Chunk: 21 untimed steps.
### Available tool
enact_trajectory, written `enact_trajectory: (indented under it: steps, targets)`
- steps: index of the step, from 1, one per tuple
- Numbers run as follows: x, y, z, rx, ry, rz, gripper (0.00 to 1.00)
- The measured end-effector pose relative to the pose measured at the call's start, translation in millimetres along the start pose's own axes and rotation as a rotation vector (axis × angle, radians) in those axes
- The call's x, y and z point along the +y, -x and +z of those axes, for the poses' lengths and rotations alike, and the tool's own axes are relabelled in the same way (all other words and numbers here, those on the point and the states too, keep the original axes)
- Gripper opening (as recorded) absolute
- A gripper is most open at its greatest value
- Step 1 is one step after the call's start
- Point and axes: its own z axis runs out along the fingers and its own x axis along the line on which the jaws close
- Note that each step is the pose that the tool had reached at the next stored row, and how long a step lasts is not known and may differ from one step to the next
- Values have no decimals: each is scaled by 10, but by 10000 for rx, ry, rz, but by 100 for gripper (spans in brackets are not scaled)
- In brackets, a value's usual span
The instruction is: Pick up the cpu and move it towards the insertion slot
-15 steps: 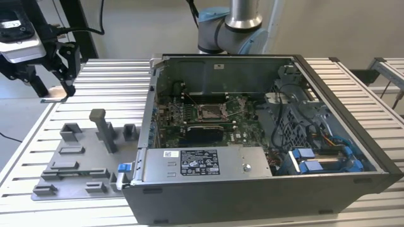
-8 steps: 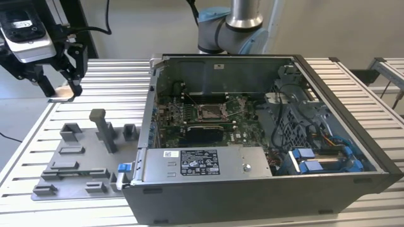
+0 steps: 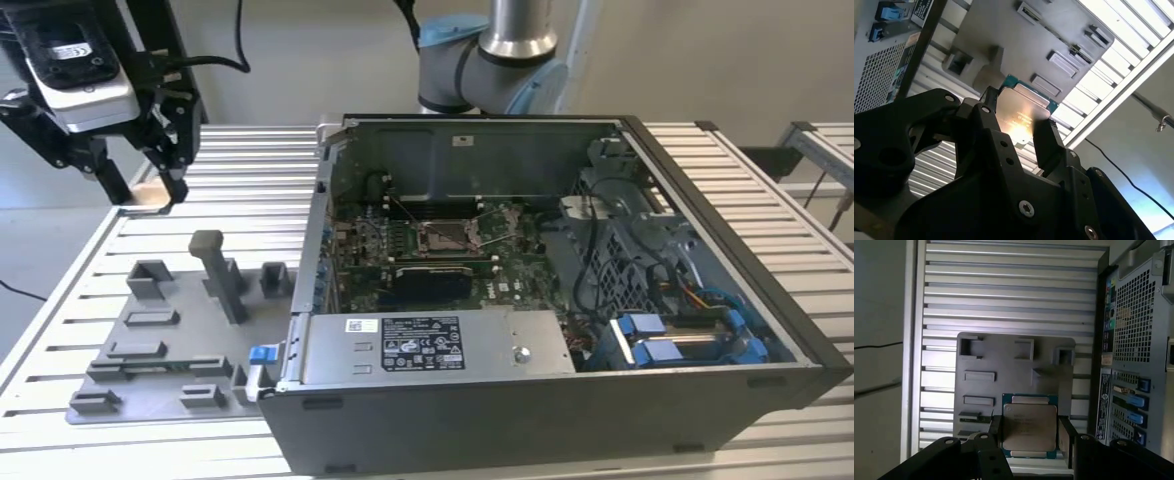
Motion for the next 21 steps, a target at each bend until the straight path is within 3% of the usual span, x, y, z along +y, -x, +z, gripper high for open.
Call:
enact_trajectory:
  steps: [9, 21]
  targets:
    - [-4, 125, -2, 0, 0, 0, 0]
    - [-5, 152, -4, 0, 0, -1, 0]
